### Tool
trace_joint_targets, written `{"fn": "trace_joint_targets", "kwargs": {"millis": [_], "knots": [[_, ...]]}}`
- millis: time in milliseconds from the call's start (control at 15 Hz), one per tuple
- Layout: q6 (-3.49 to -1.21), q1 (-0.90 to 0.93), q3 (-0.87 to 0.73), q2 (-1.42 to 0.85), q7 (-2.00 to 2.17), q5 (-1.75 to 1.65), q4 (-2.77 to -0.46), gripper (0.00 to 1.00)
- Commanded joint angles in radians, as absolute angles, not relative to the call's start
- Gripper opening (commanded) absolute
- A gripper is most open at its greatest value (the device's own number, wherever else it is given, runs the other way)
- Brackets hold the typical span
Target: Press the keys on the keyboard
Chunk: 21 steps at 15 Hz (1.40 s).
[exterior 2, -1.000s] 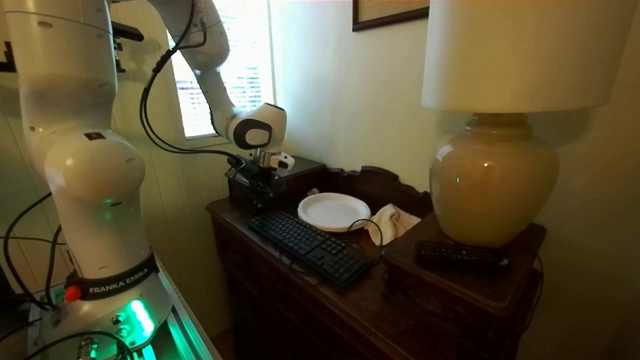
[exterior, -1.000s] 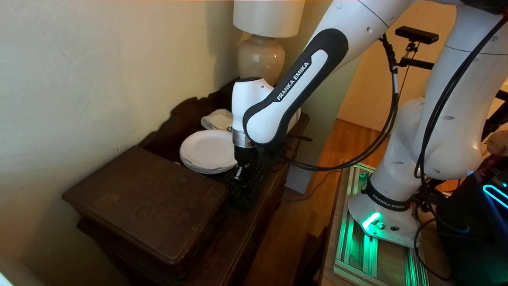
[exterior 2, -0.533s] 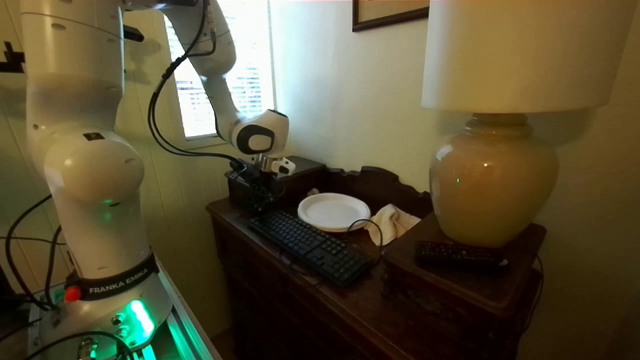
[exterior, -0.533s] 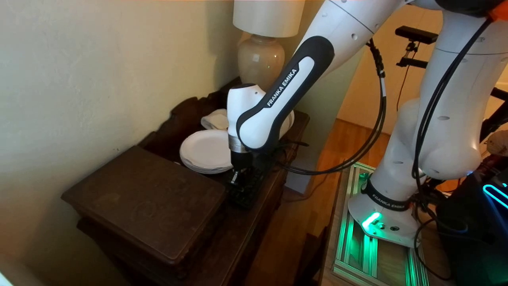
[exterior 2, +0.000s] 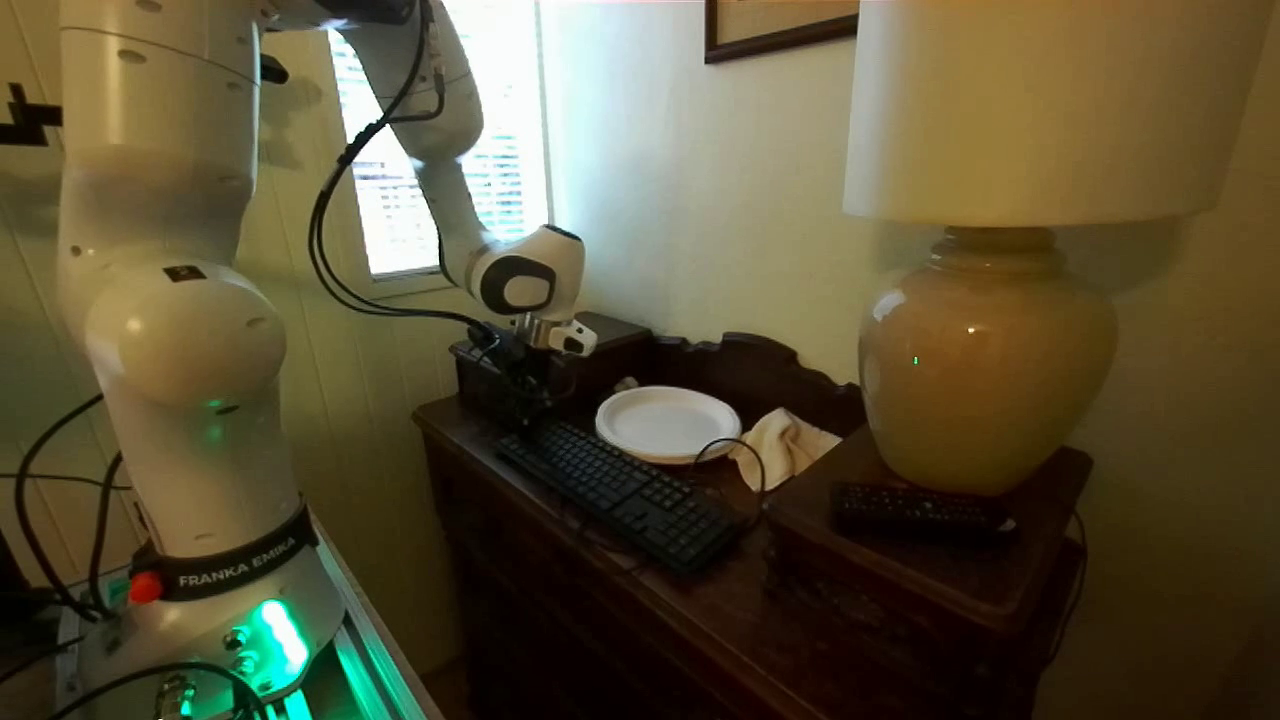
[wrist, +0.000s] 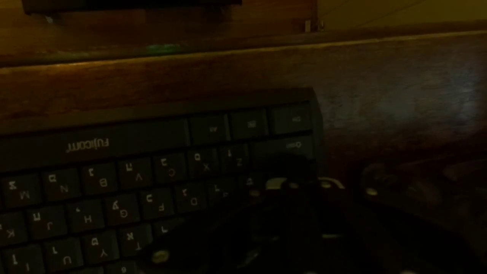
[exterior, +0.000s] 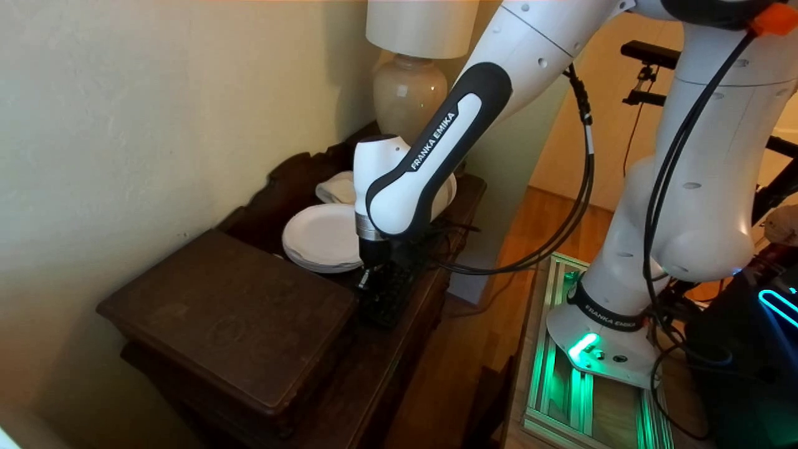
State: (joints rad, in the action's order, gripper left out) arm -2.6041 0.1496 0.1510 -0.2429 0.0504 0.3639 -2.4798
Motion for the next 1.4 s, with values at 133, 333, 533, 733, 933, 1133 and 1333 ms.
{"fn": "trace_joint_targets", "kwargs": {"millis": [133,333,533,733,933,1133,1333], "knots": [[-2.61,0.121,0.179,-0.289,0.048,0.399,-2.447,0.0],[-2.605,0.113,0.186,-0.285,0.045,0.41,-2.445,0.0],[-2.587,0.108,0.196,-0.24,0.044,0.425,-2.462,0.0],[-2.561,0.11,0.199,-0.181,0.055,0.421,-2.487,0.0],[-2.559,0.115,0.169,-0.132,0.078,0.369,-2.511,0.0],[-2.546,0.102,0.141,-0.1,0.037,0.32,-2.537,0.0],[-2.482,0.082,0.111,-0.08,-0.008,0.274,-2.558,0.0]]}}
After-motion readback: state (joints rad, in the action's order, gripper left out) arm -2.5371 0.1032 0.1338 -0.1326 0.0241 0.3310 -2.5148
